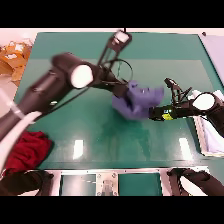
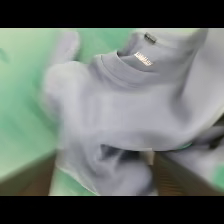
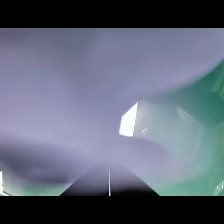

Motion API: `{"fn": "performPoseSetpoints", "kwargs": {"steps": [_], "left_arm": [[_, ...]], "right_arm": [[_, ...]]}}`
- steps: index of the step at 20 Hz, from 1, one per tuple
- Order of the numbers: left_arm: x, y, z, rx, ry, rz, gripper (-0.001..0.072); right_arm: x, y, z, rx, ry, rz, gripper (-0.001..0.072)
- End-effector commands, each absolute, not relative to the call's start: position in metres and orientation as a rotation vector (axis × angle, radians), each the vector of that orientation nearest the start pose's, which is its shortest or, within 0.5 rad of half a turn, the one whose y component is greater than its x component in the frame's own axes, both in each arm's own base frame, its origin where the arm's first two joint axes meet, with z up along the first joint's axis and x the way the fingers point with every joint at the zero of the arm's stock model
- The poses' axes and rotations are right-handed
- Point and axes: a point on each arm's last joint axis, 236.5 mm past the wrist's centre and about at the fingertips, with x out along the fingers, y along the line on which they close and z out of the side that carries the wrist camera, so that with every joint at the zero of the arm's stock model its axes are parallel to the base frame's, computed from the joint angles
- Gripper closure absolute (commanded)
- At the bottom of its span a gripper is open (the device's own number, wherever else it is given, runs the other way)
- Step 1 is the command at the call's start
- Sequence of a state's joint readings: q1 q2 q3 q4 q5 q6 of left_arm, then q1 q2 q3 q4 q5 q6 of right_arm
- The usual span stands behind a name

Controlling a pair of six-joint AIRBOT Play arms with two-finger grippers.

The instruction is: Fold the shirts.

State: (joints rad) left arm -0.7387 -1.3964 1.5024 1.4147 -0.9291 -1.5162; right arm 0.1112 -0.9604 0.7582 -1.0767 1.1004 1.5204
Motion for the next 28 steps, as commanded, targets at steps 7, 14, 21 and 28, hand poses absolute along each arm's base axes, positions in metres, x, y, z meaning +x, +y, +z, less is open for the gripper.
{"fn": "performPoseSetpoints", "kwargs": {"steps": [7, 14, 21, 28], "left_arm": [[0.368, -0.243, 0.081, 0.058, 1.221, -0.567, 0.0016], [0.249, -0.302, -0.034, -0.255, 1.578, -0.714, 0.0016], [0.215, -0.371, -0.074, -0.382, 1.440, -0.694, 0.0049], [0.217, -0.385, -0.101, -0.475, 1.467, -0.617, 0.0048]], "right_arm": [[0.277, 0.142, 0.008, 0.423, 1.296, 0.381, 0.0689], [0.309, 0.086, 0.000, 0.458, 1.278, 0.244, 0.0389], [0.309, 0.049, -0.074, 0.620, 1.469, 0.113, 0.0340], [0.304, 0.069, -0.111, 0.607, 1.566, 0.137, 0.0342]]}}
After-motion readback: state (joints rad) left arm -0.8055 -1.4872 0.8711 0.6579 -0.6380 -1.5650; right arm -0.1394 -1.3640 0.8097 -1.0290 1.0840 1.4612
